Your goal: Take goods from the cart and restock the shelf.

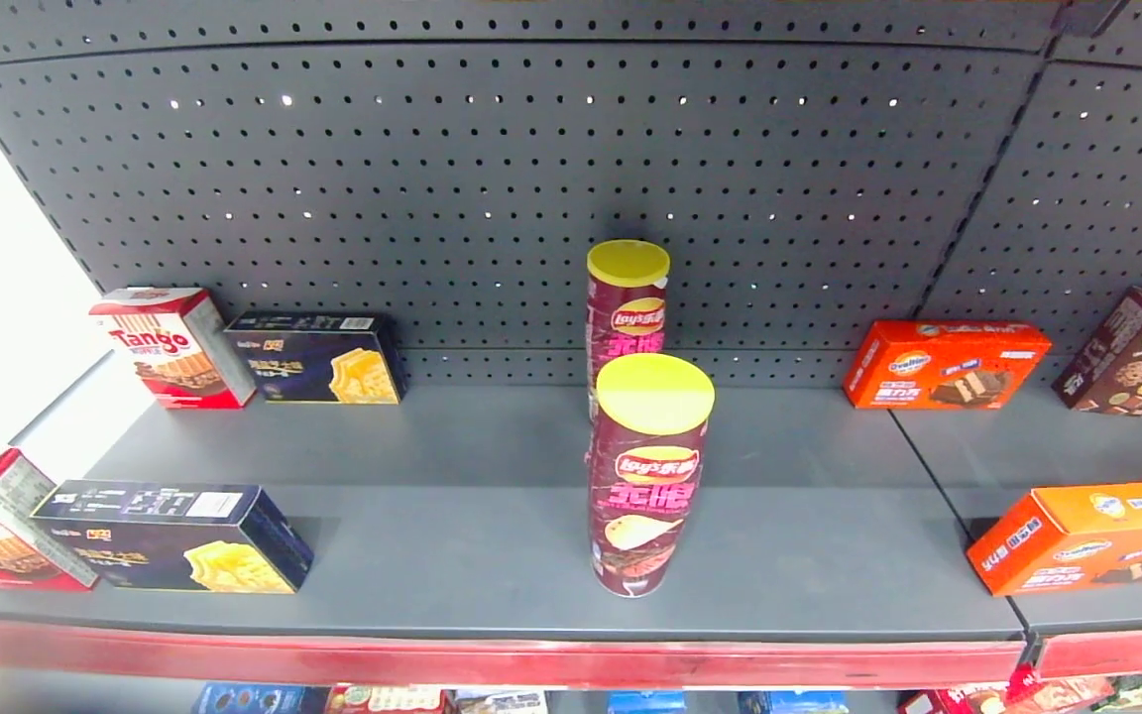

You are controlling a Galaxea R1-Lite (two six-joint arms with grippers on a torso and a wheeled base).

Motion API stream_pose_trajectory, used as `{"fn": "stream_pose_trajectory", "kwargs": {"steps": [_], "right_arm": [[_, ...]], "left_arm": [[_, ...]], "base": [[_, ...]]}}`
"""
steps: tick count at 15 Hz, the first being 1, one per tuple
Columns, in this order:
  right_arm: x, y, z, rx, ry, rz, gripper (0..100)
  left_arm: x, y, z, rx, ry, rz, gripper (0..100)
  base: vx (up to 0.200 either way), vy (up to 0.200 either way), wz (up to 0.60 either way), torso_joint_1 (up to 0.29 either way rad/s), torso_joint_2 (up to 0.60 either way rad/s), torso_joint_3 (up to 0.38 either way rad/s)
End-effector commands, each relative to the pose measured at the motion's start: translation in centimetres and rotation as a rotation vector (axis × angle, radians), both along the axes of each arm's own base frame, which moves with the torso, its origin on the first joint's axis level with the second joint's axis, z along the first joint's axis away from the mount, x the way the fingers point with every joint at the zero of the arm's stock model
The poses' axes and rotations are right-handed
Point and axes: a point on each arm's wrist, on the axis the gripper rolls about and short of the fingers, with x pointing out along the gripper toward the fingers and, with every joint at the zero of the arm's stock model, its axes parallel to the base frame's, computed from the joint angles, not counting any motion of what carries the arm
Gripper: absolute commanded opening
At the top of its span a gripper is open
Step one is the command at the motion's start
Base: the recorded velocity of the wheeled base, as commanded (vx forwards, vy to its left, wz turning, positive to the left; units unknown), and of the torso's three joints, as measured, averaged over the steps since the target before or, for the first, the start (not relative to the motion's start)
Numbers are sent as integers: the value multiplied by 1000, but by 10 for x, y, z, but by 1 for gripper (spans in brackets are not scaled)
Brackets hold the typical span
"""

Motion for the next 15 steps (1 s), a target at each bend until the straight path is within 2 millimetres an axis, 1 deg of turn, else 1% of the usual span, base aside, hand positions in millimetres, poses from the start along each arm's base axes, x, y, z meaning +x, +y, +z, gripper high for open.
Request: {"fn": "stream_pose_trajectory", "kwargs": {"steps": [1,15], "right_arm": [[0,0,0,0,2,0,100],[0,0,0,-4,2,8,100]], "left_arm": [[0,0,0,-2,2,1,100],[0,0,0,-4,2,3,100]], "base": [[0,0,0,0,0,0],[0,0,0,0,0,0]]}}
